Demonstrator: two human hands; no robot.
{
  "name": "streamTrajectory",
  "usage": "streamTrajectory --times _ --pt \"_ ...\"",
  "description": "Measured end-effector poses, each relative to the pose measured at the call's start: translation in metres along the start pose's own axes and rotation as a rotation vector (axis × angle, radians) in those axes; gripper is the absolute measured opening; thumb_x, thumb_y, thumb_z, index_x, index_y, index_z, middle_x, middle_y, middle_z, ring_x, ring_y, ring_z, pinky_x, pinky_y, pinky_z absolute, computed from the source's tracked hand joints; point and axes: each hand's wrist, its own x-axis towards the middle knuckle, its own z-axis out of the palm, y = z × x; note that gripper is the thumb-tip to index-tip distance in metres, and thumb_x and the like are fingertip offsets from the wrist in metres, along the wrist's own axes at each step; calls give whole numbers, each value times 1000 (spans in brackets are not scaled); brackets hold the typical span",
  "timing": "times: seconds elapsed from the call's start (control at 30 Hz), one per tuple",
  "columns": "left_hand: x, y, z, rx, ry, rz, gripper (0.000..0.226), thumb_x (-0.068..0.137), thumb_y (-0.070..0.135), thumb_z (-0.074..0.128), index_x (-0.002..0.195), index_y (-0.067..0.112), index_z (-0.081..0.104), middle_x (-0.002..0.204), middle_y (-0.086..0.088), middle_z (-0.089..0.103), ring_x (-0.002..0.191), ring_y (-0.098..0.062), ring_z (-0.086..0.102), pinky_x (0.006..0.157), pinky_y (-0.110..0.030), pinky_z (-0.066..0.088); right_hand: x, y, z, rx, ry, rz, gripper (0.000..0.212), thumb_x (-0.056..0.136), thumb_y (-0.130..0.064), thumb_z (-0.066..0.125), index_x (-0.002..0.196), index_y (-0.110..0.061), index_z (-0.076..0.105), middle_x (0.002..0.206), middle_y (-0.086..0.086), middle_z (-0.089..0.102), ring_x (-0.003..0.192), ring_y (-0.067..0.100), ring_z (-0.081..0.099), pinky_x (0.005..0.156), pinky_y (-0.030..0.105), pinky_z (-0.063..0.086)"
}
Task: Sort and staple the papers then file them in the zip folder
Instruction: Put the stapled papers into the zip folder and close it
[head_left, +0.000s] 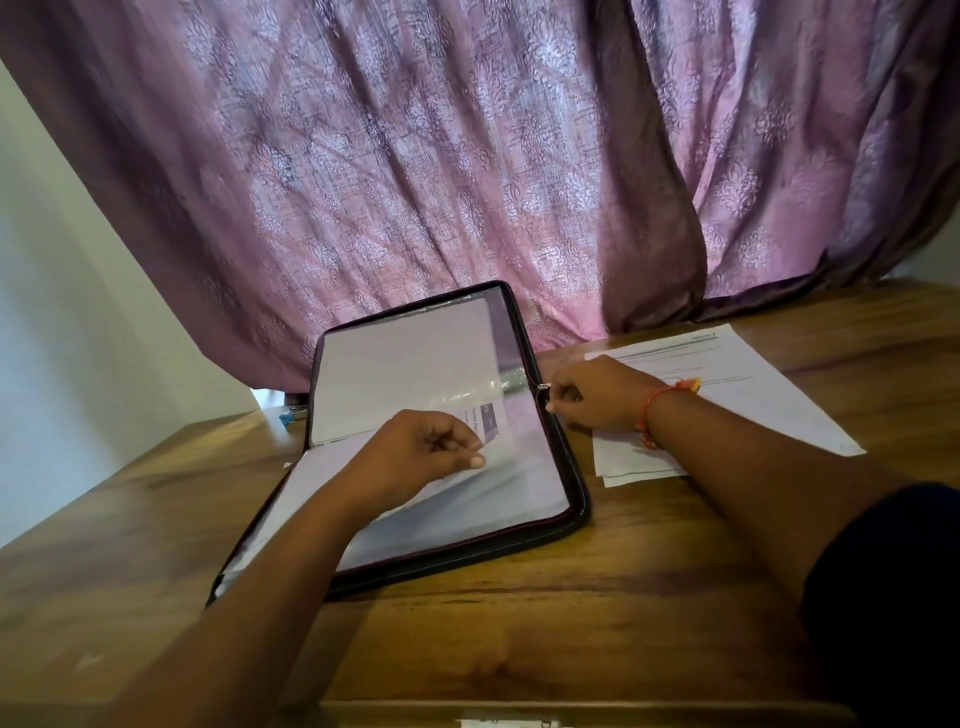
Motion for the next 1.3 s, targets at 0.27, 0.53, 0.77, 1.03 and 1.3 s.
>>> streamTrajectory --times 0.27,0.53,0.77,1.03,1.3 --pt "22 14 -20 521 126 74 20 103 22 57 112 17 74 105 8 66 98 -14 62 87 -28 47 -2 3 1 20 7 34 16 93 -35 61 88 -21 67 85 -4 65 79 13 60 74 33 55" --pt "75 62 -46 1086 452 128 17 99 13 49 111 20 58 106 -6 55 89 -35 59 66 -32 31 0 2 5 36 42 57 16 93 -35 61 92 -21 66 85 -2 67 79 13 62 75 30 55" --pt "153 49 -48 793 512 79 18 89 -9 53 94 8 47 90 -11 54 79 -26 51 65 -33 33 0 0 4 -6 29 56 19 94 -37 58 94 -20 67 89 -2 66 81 13 60 80 32 54" --pt "207 3 -32 555 322 -11 54 95 18 69 141 1 45 145 -20 47 133 -35 46 105 -37 36 0 -4 3 -75 20 17 24 96 -38 56 102 -17 69 90 -6 56 81 11 55 75 23 45" --pt "206 -26 -4 541 163 -33 111 85 32 81 160 4 4 169 -12 1 156 -25 6 123 -33 11 1 -6 3 -122 15 0 25 97 -36 56 103 -16 69 92 -2 55 79 13 50 71 23 37"
